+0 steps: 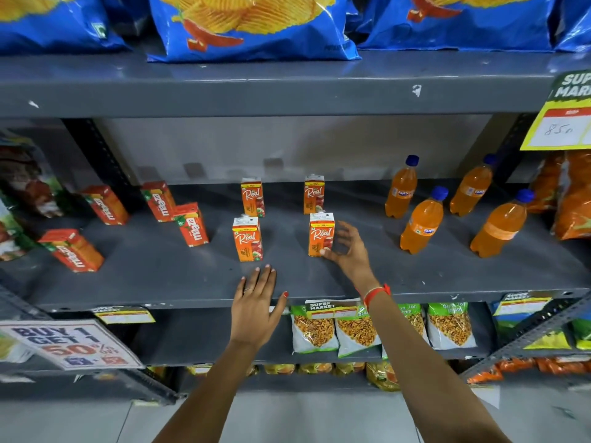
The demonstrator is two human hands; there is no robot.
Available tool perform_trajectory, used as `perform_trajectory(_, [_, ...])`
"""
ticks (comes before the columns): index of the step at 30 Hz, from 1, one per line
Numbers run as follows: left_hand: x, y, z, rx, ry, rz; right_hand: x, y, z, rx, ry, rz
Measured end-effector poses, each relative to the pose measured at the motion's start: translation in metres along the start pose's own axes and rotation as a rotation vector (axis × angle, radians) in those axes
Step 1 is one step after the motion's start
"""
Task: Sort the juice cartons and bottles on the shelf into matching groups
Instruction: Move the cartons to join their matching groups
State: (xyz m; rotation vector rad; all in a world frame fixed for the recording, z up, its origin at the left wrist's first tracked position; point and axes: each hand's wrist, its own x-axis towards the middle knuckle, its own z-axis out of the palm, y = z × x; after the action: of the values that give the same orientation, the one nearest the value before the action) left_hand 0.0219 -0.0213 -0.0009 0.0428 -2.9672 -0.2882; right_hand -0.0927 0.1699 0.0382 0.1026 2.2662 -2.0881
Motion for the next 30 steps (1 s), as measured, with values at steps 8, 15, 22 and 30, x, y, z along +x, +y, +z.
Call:
perform_trajectory(8, [-0.027,-0.110,-0.028,-0.023,0.106,-0.105,-0.074,0.018,0.066,-0.199,0.147,-0.151])
perform_trajectory(15, [-0.035,-0.209,-0.049,-0.033,0.103,-0.126,-0.073,-0.006,0.170,-0.233,-0.111,-0.268])
perform_trajectory(22, [-0.038,-0.257,-0.053,-0.027,0.056,-0.076,-0.043,-0.032,0.259,-0.159,-0.224,-0.262])
perform_trajectory(30, [-0.040,-0.257,-0.045,-0.149,0.145,-0.060,-0.010,-0.032,0.301,-0.148,-0.096,-0.143])
